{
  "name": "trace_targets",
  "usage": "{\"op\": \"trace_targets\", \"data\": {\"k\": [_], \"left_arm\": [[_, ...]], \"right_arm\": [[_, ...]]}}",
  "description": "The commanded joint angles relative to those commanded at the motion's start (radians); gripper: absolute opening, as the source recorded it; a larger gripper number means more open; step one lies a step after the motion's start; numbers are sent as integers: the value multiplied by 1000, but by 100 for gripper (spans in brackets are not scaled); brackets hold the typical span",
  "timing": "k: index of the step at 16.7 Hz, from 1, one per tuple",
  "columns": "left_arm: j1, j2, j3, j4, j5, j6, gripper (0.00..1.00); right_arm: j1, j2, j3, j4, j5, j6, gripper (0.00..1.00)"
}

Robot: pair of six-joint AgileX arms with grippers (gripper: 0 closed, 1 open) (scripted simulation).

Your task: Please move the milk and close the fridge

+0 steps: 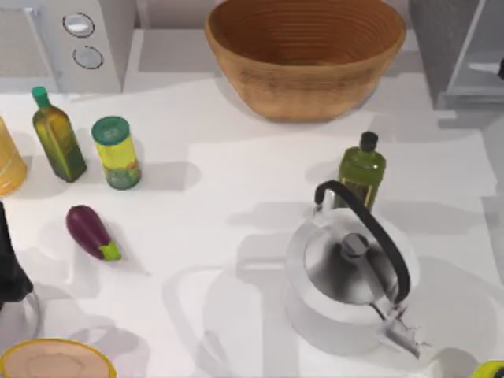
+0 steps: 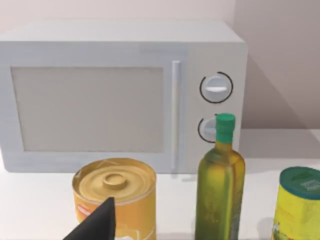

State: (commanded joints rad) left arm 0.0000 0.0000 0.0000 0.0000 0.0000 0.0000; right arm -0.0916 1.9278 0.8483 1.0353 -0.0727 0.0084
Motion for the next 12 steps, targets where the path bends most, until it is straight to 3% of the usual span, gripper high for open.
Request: {"op": "trace_targets", "data": {"k": [7,12], "left_arm": [[0,0,0,0,0,0,100],[0,0,0,0,0,0,100]], "right_arm": [[-74,302,362,-76,-84,-6,0],[-106,345,409,-97,-95,-9,0]]}}
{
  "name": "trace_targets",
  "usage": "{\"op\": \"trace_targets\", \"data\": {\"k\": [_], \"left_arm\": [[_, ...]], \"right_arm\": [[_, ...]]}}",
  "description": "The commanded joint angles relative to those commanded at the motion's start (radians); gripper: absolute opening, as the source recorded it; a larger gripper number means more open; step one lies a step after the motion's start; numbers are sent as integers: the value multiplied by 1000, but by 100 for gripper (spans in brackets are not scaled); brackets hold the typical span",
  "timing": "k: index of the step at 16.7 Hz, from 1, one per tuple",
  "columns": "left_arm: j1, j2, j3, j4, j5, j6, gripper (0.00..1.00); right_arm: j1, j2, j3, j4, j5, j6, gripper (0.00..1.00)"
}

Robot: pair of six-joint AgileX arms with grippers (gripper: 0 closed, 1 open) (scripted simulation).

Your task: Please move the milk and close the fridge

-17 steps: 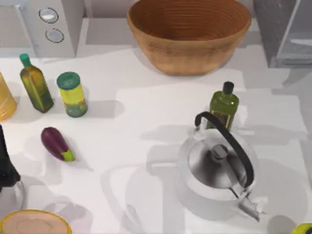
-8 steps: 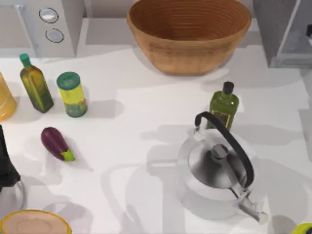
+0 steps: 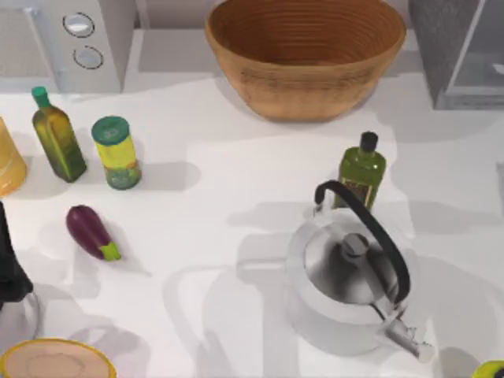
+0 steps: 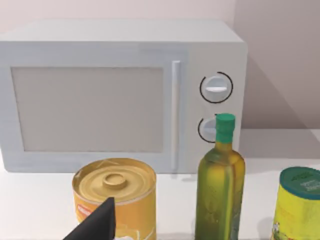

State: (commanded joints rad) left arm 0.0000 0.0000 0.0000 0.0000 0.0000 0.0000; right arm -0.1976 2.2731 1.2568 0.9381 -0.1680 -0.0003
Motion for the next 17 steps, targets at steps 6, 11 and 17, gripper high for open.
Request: {"op": "trace_targets", "data": {"k": [6,11,17], "left_arm": [[0,0,0,0,0,0,100],[0,0,0,0,0,0,100],[0,0,0,0,0,0,100]], "right_arm": [[0,0,0,0,0,0,0],[0,0,0,0,0,0,15],[0,0,0,0,0,0,60]]}}
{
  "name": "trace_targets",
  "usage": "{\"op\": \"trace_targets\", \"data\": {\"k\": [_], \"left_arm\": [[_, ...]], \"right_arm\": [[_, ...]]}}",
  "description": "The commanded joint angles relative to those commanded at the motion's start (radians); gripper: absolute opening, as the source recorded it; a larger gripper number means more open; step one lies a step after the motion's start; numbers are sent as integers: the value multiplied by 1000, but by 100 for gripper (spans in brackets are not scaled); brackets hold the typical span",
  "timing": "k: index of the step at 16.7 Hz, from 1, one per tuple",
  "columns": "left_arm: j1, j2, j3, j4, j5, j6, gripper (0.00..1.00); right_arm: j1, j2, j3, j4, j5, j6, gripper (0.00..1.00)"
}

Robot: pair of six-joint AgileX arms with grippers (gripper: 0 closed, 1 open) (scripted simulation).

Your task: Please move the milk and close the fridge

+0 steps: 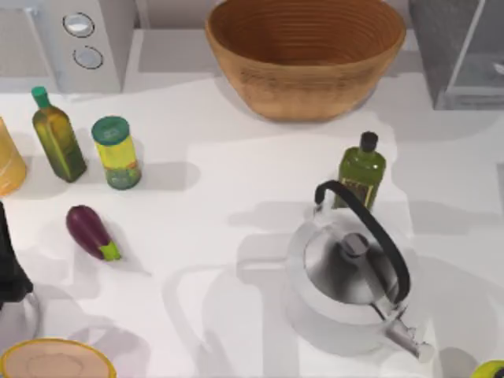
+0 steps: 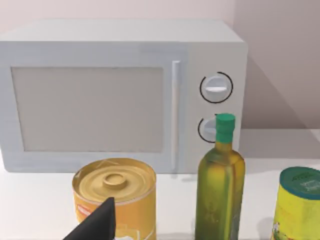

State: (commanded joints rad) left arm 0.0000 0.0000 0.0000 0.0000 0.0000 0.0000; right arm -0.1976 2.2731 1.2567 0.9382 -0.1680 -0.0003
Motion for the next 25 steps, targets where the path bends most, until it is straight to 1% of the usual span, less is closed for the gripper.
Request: {"op": "trace_targets", "data": {"k": [5,6,15,18,22,25], "left_arm": [[0,0,0,0,0,0,100],[0,0,0,0,0,0,100],[0,0,0,0,0,0,100],[0,0,0,0,0,0,100],[0,0,0,0,0,0,100],[0,0,0,0,0,0,100]], "right_arm": [[0,0,0,0,0,0,98],[0,0,0,0,0,0,100],[2,0,-1,0,0,0,100],[-1,-57,-32,-22,14,0,100],[11,-281,-156,-111,41,7,100],[37,-561,-293,-211,58,21,100]]}}
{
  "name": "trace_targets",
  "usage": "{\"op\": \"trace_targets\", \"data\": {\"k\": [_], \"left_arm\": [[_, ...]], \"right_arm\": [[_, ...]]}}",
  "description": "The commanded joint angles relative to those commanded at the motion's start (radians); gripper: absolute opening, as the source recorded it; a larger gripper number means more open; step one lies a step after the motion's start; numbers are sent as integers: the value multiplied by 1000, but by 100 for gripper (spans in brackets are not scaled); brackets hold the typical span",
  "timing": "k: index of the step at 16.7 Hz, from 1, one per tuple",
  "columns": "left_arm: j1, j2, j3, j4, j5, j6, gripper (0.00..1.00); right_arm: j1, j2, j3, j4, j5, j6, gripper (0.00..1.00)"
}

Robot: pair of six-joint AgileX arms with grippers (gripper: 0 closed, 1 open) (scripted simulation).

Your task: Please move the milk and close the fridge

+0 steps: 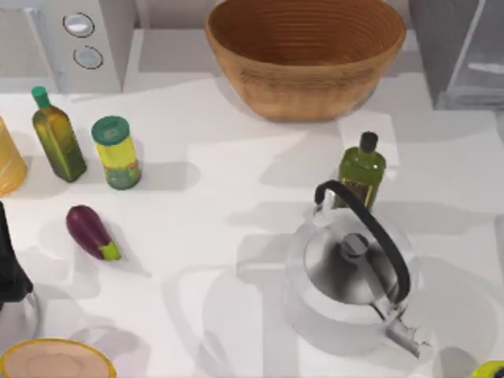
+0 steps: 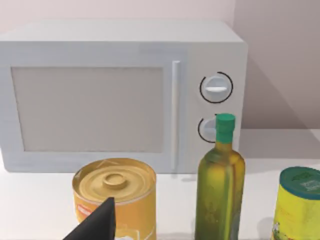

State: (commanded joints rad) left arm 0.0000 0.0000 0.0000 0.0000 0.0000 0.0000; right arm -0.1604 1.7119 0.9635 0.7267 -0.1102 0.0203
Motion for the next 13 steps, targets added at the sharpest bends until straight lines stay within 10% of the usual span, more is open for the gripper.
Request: {"op": "trace_targets", "data": {"k": [13], "left_arm": [[0,0,0,0,0,0,100]], "right_arm": [[122,-1516,-802,-604,104,7,100]]}}
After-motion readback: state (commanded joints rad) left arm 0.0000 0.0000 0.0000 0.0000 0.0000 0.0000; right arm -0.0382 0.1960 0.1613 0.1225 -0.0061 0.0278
